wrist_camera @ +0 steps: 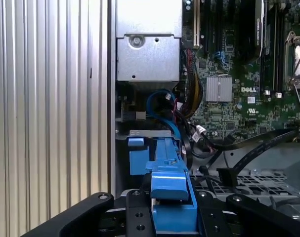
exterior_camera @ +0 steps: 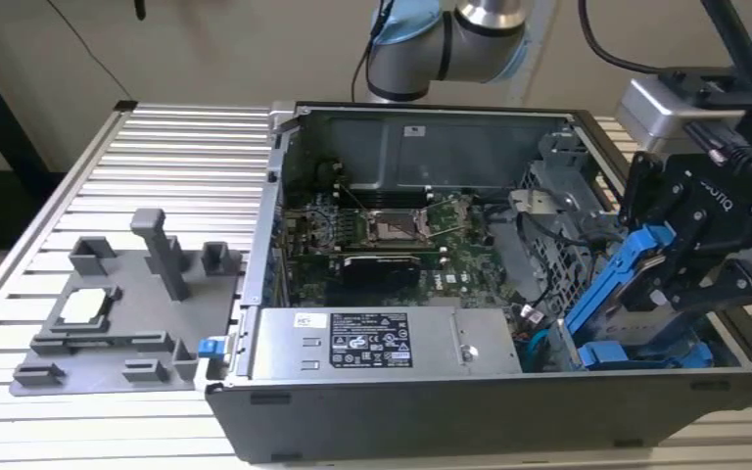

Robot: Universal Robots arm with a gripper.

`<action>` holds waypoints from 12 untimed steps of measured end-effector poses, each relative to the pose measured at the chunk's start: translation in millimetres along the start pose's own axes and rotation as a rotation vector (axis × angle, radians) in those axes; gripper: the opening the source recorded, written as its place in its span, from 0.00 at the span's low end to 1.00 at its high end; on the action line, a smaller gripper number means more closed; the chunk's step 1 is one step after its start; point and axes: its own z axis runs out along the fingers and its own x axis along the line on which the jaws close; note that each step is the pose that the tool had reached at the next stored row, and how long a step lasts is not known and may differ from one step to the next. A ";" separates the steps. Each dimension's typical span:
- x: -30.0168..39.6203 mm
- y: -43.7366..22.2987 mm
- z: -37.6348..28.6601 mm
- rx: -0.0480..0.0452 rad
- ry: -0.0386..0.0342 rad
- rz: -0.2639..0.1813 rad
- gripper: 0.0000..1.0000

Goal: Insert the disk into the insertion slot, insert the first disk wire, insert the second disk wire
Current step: 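Insert the disk into the insertion slot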

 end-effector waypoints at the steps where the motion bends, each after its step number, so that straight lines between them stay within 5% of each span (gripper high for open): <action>1: 0.0 -0.1 1.8 0.0000 0.0001 0.000 0.33; 12: 0.0 -0.7 17.9 -0.0001 0.0001 0.000 0.33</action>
